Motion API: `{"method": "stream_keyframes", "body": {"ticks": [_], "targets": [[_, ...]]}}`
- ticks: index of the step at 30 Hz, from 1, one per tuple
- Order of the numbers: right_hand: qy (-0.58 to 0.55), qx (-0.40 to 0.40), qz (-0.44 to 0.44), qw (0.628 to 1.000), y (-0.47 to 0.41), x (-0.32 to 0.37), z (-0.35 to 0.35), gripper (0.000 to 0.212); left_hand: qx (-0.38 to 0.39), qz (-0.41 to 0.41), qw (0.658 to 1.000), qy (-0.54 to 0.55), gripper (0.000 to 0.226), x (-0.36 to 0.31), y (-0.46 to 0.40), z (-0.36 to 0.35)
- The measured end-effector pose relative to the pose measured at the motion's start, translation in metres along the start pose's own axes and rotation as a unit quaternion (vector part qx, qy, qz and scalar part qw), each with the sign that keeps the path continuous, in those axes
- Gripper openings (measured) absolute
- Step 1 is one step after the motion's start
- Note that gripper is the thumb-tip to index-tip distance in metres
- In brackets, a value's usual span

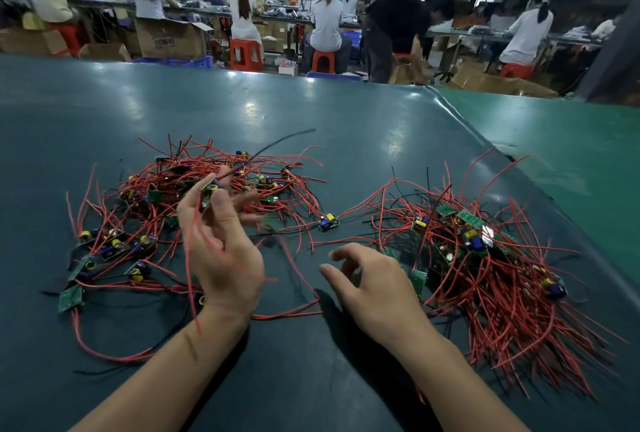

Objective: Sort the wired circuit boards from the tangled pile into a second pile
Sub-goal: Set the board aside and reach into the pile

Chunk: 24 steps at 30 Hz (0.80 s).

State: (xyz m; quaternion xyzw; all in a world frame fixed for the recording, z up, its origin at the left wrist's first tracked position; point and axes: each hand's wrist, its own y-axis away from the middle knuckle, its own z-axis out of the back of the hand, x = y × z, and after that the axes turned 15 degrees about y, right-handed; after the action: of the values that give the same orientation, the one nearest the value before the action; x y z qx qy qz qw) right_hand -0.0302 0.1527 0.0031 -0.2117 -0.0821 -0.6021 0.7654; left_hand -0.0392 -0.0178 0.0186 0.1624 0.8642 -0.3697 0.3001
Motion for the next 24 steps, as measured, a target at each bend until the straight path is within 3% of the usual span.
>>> {"method": "stream_keyframes", "body": {"ticks": [3, 7, 12, 15, 17, 20, 24], "targets": [[-0.006, 0.005, 0.007, 1.0, 0.001, -0.001, 0.0, 0.031, 0.014, -0.064, 0.997, -0.038, 0.024, -0.003, -0.005, 0.005], [-0.016, 0.003, 0.005, 1.0, -0.001, -0.002, 0.0, 0.028, 0.007, -0.032, 0.996, -0.083, 0.009, -0.006, -0.016, 0.01], [-0.064, -0.013, 0.002, 0.998, -0.001, -0.003, 0.002, 0.02, 0.156, -0.094, 0.97, -0.158, 0.023, -0.009, -0.004, 0.015], [-0.221, -0.013, 0.01, 0.975, -0.002, 0.004, 0.005, 0.012, 0.23, 0.097, 0.967, -0.054, 0.027, -0.012, 0.014, 0.004], [-0.374, 0.014, 0.015, 0.927, -0.001, 0.01, 0.007, 0.012, 0.241, 0.213, 0.947, -0.021, 0.036, -0.01, 0.024, -0.002], [-0.416, -0.03, 0.017, 0.909, 0.0, 0.013, 0.008, 0.016, 0.248, 0.276, 0.928, -0.015, 0.031, -0.005, 0.03, -0.003], [-0.466, -0.047, -0.062, 0.881, -0.002, 0.013, 0.008, 0.016, 0.259, 0.314, 0.913, 0.009, 0.02, -0.004, 0.028, -0.001]]}}
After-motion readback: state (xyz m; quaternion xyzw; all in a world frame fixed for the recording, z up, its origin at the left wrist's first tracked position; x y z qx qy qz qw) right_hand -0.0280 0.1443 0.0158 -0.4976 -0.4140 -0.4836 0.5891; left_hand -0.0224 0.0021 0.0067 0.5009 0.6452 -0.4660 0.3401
